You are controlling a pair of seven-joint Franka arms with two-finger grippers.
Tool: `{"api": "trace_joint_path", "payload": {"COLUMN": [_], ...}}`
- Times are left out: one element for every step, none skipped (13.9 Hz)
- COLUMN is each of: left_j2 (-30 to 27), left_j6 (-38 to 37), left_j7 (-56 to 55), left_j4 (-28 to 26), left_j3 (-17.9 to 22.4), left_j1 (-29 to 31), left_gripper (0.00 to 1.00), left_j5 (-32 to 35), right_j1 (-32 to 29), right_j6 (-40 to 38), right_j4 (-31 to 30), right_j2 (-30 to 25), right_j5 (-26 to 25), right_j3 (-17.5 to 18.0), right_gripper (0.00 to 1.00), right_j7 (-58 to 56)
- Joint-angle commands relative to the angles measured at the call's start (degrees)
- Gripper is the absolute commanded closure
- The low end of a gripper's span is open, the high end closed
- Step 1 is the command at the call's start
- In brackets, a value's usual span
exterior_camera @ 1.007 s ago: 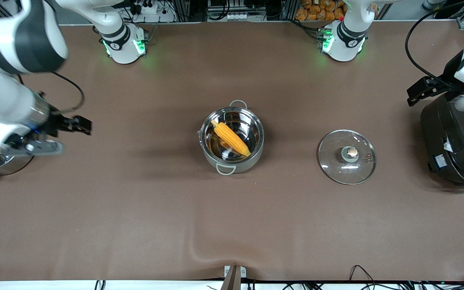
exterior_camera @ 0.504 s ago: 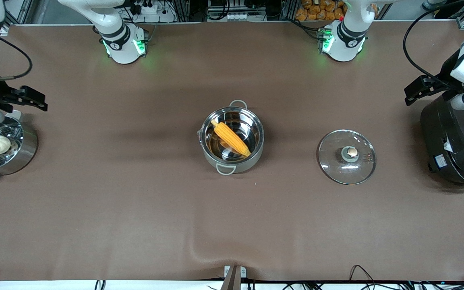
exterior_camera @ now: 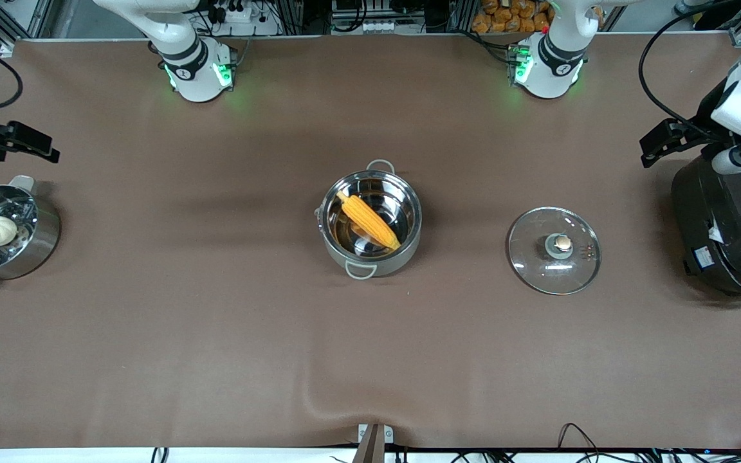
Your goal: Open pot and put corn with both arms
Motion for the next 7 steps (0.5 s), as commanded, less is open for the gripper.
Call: {"api": "trace_joint_path", "payload": {"left_j2": [-0.88, -0.88, -0.88, -0.88, -0.88, -0.88, -0.88], "left_j6": [-0.13, -0.13, -0.22, -0.22, -0.22, -0.22, -0.31], "left_j7": [1.56, 1.56, 1.56, 1.56, 1.90, 3.04, 3.83], "left_j4": [-0.02, -0.02, -0.02, -0.02, -0.02, -0.02, -0.02], "left_j3": [1.00, 1.09, 1.09, 1.00, 1.00, 1.00, 1.09], "left_j1": [0.02, 0.02, 0.02, 0.02, -0.07, -0.33, -0.51], "left_gripper": [0.00, 0.00, 0.00, 0.00, 0.00, 0.00, 0.00], "left_j5": [-1.77, -1.77, -1.77, -1.68, -1.68, -1.68, -1.68], "right_j1": [-0.68, -0.59, -0.59, -0.50, -0.50, -0.50, -0.50], "right_j6": [-1.59, -1.51, -1.16, -0.72, -0.37, -0.10, -0.01], "right_j4": [1.94, 2.30, 2.30, 2.30, 2.30, 2.30, 2.30], "right_j2": [-0.61, -0.52, -0.44, -0.35, -0.26, -0.26, -0.26], "right_j5": [0.63, 0.02, -1.12, -1.30, -1.30, -1.30, -1.30], "right_j3": [0.93, 1.02, 1.11, 1.11, 1.20, 1.29, 1.29], "right_gripper": [0.00, 0.00, 0.00, 0.00, 0.00, 0.00, 0.00], "right_j7": [0.31, 0.04, -1.27, -1.89, -1.89, -1.89, -1.98]}}
